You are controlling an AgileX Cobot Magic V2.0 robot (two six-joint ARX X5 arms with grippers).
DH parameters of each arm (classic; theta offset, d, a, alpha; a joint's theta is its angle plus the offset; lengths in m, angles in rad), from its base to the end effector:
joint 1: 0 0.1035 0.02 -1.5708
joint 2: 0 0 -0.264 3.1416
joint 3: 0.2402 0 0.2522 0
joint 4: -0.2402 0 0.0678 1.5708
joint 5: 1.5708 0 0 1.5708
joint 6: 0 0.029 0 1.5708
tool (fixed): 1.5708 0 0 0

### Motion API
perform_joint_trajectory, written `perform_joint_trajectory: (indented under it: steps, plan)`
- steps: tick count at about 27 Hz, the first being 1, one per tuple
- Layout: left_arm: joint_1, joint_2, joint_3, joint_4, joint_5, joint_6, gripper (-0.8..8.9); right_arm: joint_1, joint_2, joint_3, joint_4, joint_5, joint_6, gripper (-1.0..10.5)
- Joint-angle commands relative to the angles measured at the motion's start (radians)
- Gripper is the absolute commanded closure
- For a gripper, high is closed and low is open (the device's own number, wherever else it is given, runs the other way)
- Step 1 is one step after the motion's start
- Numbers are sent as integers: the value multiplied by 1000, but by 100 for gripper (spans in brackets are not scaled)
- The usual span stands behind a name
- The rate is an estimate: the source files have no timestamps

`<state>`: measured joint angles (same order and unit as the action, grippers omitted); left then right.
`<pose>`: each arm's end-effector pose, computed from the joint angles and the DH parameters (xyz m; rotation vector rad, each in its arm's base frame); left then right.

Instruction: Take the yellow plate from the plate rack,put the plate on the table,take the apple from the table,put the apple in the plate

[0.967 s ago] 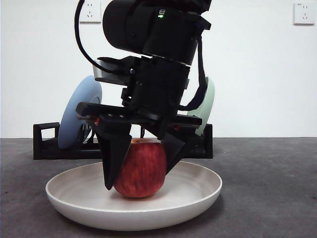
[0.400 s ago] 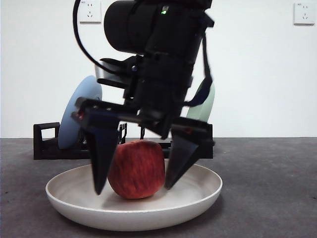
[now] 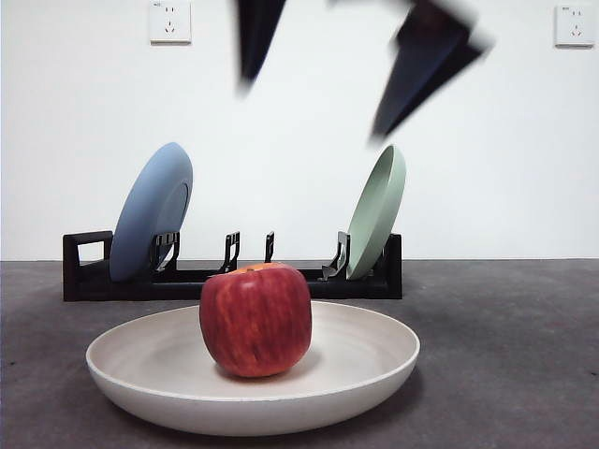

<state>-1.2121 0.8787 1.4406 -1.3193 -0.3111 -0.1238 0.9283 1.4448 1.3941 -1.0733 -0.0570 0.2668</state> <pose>0.0421 -0.0869 0.4225 0.4273 0.6151 -0.8155 0.1642 0.2222 0.3257 -0.2684 1.1545 0.7213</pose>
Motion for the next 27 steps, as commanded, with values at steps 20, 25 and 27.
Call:
perform_joint_trajectory:
  steps: [20, 25, 27]
  plan:
    - [0, 16, -1, 3, 3, -60, 815, 1, -404, 100, -238, 117, 20, 946]
    - [0, 45, -1, 3, 3, -60, 815, 1, -394, 100, -238, 192, 20, 946]
    - [5, 59, -1, 7, -2, -60, 815, 1, -393, 100, -236, 211, 20, 946]
